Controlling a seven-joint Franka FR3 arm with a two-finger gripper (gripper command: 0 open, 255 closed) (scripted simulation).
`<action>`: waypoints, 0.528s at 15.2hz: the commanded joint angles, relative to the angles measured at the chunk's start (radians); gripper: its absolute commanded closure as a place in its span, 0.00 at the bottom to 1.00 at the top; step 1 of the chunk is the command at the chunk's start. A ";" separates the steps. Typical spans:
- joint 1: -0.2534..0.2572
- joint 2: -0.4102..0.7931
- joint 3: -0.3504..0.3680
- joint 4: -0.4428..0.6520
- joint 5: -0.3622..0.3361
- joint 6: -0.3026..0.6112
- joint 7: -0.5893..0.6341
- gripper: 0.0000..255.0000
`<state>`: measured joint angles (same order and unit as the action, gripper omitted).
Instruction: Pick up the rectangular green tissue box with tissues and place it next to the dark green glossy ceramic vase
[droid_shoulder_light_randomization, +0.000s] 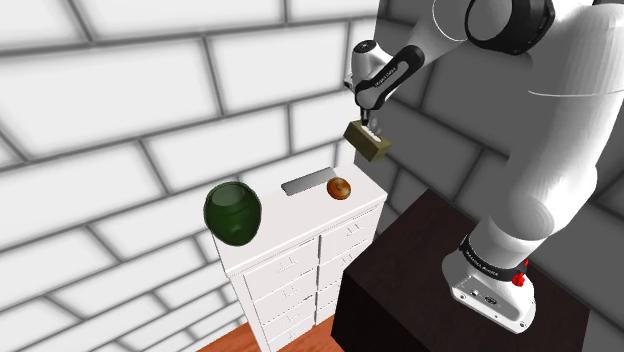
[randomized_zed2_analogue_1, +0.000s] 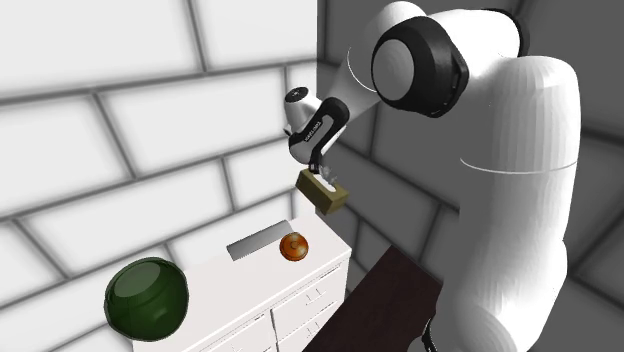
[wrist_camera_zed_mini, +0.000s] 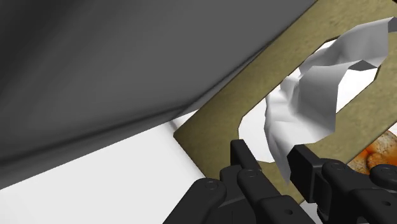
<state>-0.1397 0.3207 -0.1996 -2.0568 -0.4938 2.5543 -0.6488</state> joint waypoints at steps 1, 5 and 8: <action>0.000 -0.023 0.002 0.000 0.005 -0.022 -0.010 1.00; 0.000 -0.057 0.008 0.010 0.020 -0.064 -0.033 1.00; 0.000 -0.082 0.011 0.020 0.031 -0.096 -0.050 1.00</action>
<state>-0.1385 0.2513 -0.1883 -2.0386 -0.4659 2.4696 -0.6907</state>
